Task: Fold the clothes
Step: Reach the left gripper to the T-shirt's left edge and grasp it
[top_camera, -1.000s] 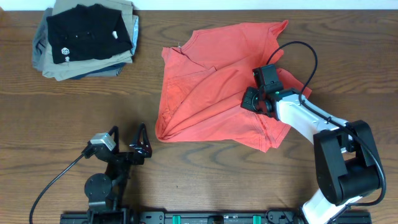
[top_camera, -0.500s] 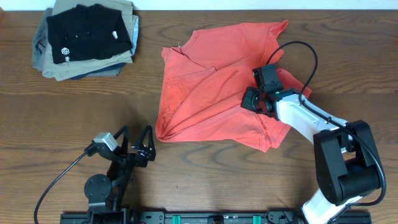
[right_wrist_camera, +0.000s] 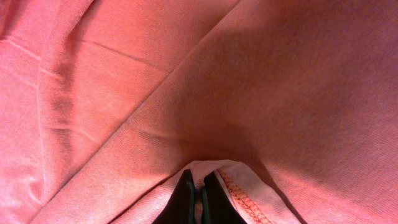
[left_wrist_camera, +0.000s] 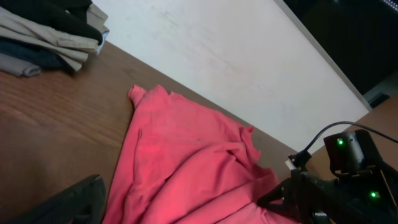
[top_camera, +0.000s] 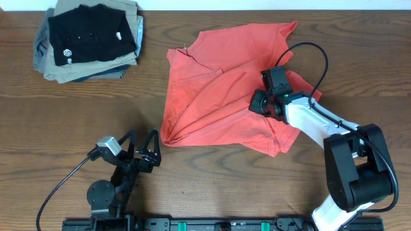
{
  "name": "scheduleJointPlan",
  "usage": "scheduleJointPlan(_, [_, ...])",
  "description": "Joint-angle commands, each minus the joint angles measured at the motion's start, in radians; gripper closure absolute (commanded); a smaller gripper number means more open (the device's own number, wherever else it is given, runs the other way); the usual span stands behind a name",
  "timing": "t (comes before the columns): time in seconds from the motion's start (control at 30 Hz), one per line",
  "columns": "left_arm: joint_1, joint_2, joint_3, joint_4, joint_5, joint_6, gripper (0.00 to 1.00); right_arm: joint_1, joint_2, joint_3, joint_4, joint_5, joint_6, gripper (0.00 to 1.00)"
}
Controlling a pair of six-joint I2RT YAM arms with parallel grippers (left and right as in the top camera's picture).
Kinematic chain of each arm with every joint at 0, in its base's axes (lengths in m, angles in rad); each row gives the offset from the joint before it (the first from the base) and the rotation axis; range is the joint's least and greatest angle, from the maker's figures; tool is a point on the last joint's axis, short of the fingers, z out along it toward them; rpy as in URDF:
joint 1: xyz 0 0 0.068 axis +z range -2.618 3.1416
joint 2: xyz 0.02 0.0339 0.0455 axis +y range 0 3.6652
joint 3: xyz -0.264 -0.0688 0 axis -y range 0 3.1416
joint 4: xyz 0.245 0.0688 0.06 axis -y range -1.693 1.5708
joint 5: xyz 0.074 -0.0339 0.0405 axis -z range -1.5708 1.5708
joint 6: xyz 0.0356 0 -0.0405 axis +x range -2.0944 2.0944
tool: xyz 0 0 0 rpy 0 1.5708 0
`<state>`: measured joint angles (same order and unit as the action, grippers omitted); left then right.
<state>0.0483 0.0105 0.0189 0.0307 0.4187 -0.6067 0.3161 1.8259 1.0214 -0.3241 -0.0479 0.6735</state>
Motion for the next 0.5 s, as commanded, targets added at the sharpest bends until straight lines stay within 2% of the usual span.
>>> scheduleJointPlan(0.0, [-0.006,-0.001,-0.014,0.035,-0.027,-0.009,0.02,-0.01,0.013,-0.004,0.004,0.026,0.01,0.97])
scheduleJointPlan(0.17, [-0.006,0.003,-0.014,0.162,-0.046,-0.009,0.02,-0.01,0.013,-0.004,0.004,0.027,0.01,0.97])
scheduleJointPlan(0.27, [-0.006,0.028,-0.007,0.188,-0.045,-0.009,0.02,-0.01,0.013,-0.004,0.006,0.026,0.01,0.98])
scheduleJointPlan(0.47, [-0.006,0.209,0.056,0.189,-0.021,0.006,0.02,-0.01,0.013,-0.004,0.01,0.026,0.01,0.97])
